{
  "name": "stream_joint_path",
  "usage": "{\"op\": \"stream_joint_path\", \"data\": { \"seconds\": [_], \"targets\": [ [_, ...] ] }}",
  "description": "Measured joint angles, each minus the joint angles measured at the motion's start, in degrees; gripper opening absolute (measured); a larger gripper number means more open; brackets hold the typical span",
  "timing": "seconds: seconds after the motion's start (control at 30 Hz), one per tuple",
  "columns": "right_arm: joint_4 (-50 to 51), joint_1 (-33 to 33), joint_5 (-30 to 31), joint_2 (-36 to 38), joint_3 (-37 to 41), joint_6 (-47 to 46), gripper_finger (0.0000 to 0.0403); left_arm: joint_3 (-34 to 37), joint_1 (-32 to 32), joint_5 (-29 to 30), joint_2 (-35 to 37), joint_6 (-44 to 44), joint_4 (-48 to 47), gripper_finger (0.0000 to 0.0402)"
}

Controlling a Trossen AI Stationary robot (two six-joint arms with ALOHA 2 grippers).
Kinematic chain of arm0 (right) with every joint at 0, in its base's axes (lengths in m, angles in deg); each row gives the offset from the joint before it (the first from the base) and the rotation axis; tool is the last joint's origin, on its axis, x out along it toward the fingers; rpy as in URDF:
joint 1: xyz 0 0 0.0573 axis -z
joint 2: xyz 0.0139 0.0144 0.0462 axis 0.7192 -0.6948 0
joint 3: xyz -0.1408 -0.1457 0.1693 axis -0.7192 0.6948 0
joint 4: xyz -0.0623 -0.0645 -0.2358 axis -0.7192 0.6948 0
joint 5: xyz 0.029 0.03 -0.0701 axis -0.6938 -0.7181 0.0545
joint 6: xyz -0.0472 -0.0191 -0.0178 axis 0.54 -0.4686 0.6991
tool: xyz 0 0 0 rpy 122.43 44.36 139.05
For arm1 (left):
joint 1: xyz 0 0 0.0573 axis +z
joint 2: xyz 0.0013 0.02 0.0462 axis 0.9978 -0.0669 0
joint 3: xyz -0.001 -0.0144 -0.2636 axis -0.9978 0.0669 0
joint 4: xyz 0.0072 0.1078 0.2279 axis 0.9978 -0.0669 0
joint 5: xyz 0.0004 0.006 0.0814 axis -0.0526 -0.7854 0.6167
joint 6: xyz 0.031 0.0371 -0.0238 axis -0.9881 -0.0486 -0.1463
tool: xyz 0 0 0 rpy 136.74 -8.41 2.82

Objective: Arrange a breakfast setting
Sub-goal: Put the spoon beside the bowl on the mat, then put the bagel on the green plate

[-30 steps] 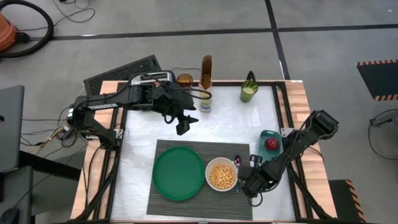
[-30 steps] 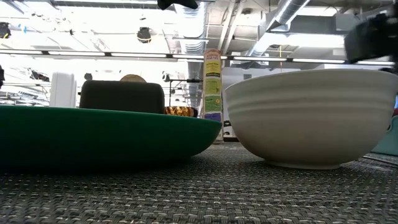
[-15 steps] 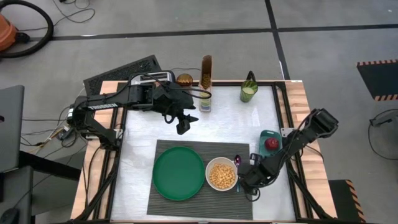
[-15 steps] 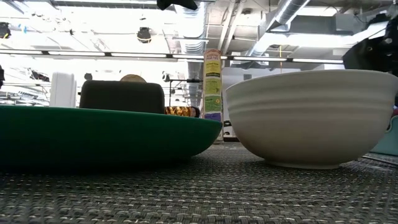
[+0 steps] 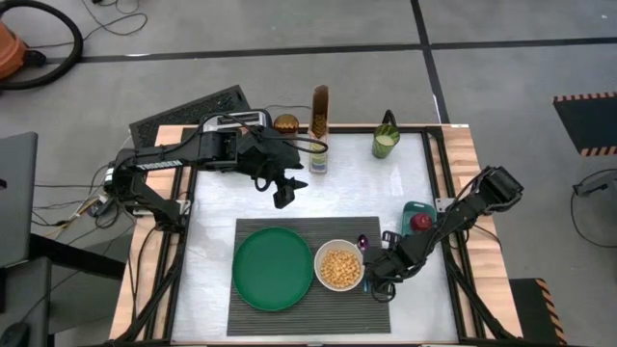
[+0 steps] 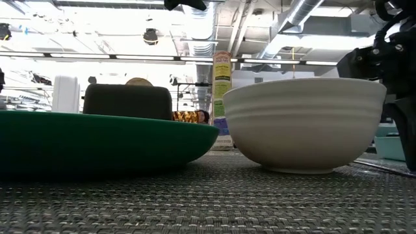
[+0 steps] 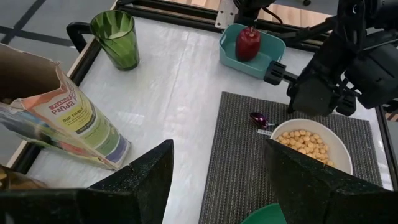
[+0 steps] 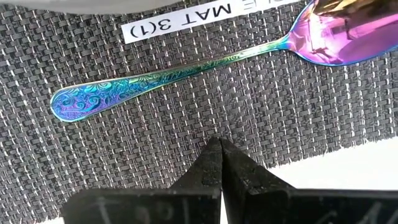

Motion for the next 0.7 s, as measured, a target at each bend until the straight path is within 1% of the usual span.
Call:
{"op": "stream_joint_path", "data": {
  "seconds": [0.1,0.13,0.23,0.37,0.43,0.53,0.6,0.7],
  "targets": [
    [0.24,-0.29,0.49,1.36,0.02,-0.70,0.0020,0.00,0.00,0.02,0.02,0.00,-0.01,0.0230],
    [0.65,-0.25,0.94,2.15,-0.02,-0.65,0.0026,0.00,-0.01,0.02,0.00,-0.02,-0.01,0.0230],
    [3.48,0.67,1.93,6.97,-1.00,-0.74,0.0057,0.00,0.00,0.00,0.00,-0.02,-0.01,0.0230],
    [9.85,2.16,2.30,14.30,-2.33,-1.49,0.0090,0.00,0.00,-0.84,0.02,-0.89,0.04,0.0231],
    [12.26,3.69,3.23,18.79,-3.39,-2.09,0.0104,0.04,0.00,-2.74,0.28,-1.53,0.14,0.0234],
    [13.25,6.82,5.96,25.09,-4.75,-2.24,0.0129,0.04,0.00,-4.88,1.10,-1.45,1.34,0.0245],
    [13.18,9.26,7.83,28.54,-5.64,-1.31,0.0152,0.04,-0.02,-5.13,1.90,-1.64,1.51,0.0256],
    [12.58,13.84,11.45,32.53,-7.56,2.86,0.0191,0.04,0.14,-4.77,3.49,-3.14,1.79,0.0275]
  ]
}}
